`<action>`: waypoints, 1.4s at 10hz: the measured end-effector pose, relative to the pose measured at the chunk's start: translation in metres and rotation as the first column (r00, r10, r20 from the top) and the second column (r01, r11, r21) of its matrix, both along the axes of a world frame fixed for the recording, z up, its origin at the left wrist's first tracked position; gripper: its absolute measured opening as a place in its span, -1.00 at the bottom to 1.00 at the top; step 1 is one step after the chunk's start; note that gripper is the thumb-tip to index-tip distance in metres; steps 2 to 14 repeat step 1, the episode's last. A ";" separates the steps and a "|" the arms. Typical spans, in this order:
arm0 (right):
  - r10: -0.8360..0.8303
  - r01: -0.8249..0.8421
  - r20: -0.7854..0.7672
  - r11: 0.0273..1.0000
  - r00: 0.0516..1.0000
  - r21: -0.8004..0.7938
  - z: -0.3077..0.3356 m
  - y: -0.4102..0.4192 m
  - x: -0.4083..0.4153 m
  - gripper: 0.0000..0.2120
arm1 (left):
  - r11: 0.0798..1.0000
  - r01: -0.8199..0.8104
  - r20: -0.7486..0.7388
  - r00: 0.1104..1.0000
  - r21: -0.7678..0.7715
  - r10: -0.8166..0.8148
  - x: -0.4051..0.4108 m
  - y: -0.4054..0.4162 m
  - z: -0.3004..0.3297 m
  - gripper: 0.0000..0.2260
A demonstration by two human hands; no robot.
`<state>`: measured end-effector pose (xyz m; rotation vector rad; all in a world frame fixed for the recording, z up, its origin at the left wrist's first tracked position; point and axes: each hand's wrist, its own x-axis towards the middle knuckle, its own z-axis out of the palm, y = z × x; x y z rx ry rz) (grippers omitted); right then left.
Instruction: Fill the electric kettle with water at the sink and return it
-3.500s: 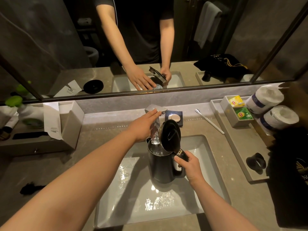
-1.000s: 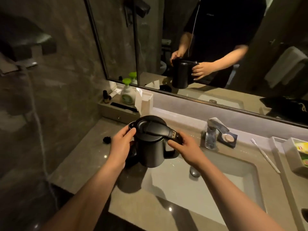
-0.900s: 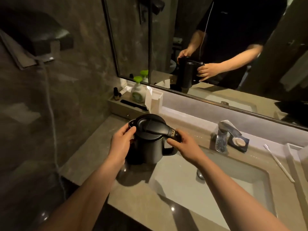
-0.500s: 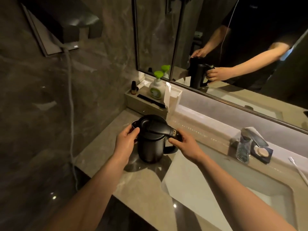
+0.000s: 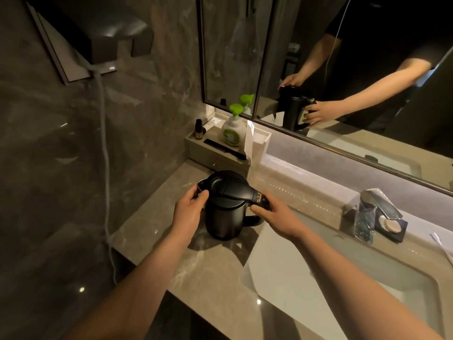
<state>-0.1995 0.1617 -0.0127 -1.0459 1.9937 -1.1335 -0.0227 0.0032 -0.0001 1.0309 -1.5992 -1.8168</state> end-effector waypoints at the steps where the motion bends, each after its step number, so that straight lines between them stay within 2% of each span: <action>1: -0.101 0.102 0.048 0.995 0.994 -0.020 0.013 0.009 0.000 -0.64 | 0.999 -0.040 0.105 0.994 -0.010 0.040 0.017 0.006 -0.007 -0.69; 14: -0.101 0.102 0.048 0.995 0.994 -0.020 0.013 0.009 0.000 -0.64 | 0.999 -0.040 0.105 0.994 -0.010 0.040 0.017 0.006 -0.007 -0.69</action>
